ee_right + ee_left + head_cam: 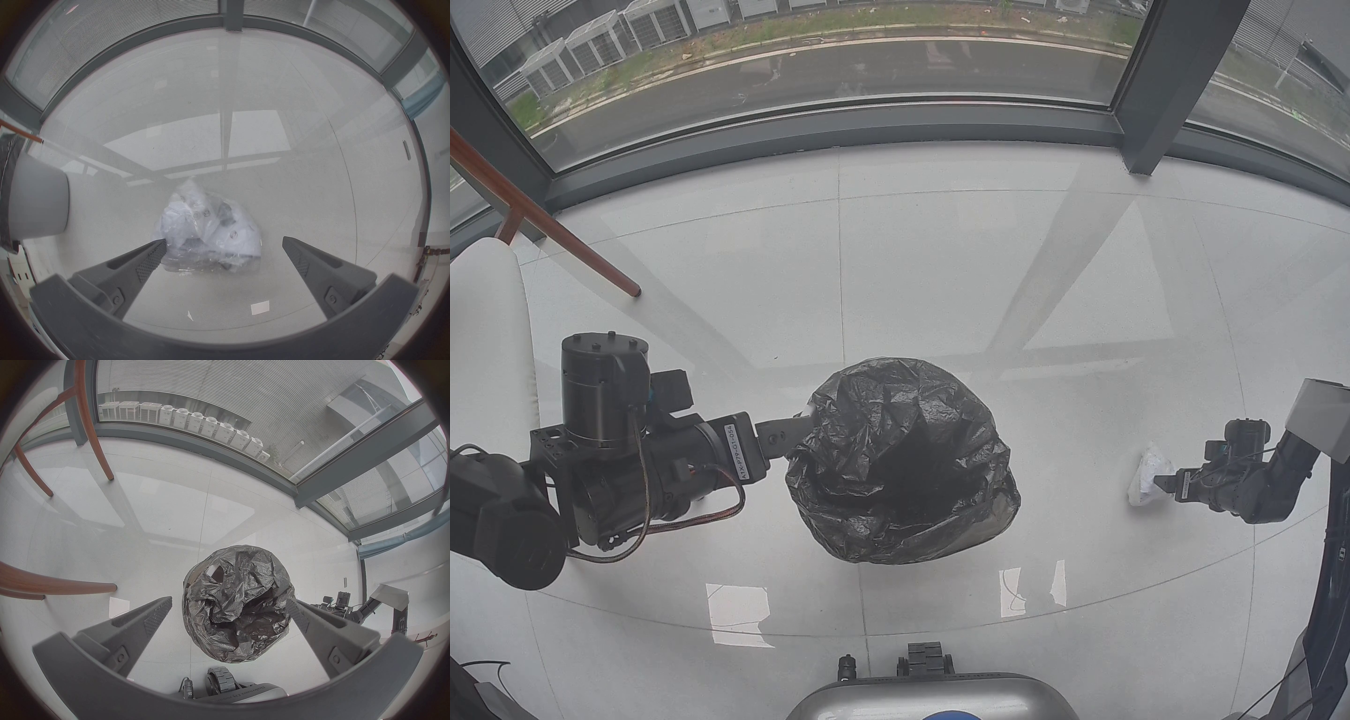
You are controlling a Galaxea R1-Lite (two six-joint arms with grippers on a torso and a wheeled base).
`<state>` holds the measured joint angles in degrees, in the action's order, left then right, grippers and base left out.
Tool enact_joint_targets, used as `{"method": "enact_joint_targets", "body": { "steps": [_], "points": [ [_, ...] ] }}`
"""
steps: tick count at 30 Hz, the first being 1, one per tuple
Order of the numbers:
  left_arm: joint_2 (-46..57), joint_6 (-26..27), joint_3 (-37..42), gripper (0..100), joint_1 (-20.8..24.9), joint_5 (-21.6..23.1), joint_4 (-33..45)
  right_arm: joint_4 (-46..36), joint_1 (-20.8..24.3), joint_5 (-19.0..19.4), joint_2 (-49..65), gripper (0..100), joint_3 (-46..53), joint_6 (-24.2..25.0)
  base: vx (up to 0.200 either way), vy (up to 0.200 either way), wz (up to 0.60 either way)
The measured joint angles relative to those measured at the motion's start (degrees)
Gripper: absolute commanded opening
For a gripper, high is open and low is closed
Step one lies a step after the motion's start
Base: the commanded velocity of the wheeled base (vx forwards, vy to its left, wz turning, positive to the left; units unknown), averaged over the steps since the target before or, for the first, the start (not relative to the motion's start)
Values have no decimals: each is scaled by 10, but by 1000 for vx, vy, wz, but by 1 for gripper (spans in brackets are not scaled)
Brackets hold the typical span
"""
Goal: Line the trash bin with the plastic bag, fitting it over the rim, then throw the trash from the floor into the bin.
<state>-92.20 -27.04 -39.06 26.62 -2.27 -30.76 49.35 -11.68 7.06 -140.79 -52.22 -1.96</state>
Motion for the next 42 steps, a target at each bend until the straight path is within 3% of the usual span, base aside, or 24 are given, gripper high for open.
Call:
{"method": "enact_joint_targets", "body": {
  "steps": [8, 23, 35, 36, 42],
  "points": [
    [-1, 0, 0, 100, 2, 0, 0, -37, -5, 13, -5, 100, -35, 50, 0, 0, 0],
    [-2, -1, -7, 100, 1, -1, 0, -40, 32, 22, -4, 100, -47, 48, 0, 0, 0],
    [-2, -1, -18, 100, 1, -1, 1, -70, 33, 21, -36, 100, -98, 32, 0, 0, 0],
    [-2, -1, -20, 100, 1, -1, 1, -74, 33, 21, -38, 0, -101, 28, 0, 0, 0],
    [-2, -2, -25, 100, 0, -1, 1, -79, 33, 22, -53, 0, -115, 17, 0, 0, 0]
  ]
}}
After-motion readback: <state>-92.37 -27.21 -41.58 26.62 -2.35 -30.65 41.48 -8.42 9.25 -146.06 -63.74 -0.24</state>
